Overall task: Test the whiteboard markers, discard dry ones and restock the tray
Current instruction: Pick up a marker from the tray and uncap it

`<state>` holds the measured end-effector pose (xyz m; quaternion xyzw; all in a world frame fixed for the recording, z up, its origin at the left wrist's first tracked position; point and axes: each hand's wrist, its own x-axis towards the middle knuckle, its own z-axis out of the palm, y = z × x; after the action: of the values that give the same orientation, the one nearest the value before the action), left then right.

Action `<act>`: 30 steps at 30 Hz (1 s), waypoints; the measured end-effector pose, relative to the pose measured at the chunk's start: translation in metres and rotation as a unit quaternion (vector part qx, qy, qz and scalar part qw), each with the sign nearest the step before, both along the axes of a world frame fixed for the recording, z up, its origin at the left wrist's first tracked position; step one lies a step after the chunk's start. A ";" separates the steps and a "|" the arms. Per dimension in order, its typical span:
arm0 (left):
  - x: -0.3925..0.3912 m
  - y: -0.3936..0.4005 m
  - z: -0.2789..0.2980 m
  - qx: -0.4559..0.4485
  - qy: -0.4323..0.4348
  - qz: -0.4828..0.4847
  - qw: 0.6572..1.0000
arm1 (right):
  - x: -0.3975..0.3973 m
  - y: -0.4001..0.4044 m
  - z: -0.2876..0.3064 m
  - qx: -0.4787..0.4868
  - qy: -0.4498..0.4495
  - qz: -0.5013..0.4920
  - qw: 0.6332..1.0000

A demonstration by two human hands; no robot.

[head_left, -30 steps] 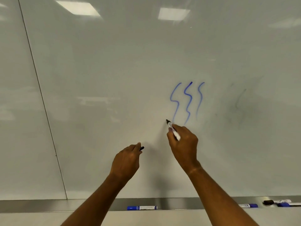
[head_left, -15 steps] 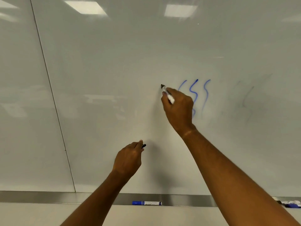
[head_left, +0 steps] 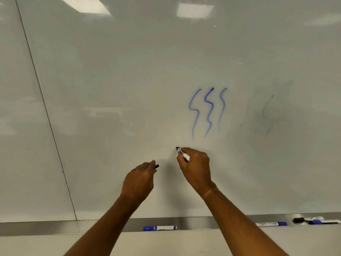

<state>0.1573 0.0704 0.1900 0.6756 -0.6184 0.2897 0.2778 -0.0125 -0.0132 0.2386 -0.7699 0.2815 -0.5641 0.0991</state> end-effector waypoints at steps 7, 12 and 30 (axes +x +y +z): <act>-0.021 -0.017 0.008 -0.004 0.002 -0.033 0.999 | -0.049 -0.029 0.064 -0.073 -0.191 -0.067 0.976; -0.034 -0.026 0.008 0.008 0.003 -0.042 0.999 | -0.086 -0.066 0.108 -0.079 -0.236 -0.117 0.961; -0.065 -0.039 -0.016 0.070 0.036 -0.102 0.992 | -0.150 -0.056 -0.014 0.143 -0.148 -0.045 0.978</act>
<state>0.0921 0.0312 0.1739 0.6365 -0.6925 0.1918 0.2800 -0.1623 -0.0691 0.2245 -0.6425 0.3756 -0.6294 0.2236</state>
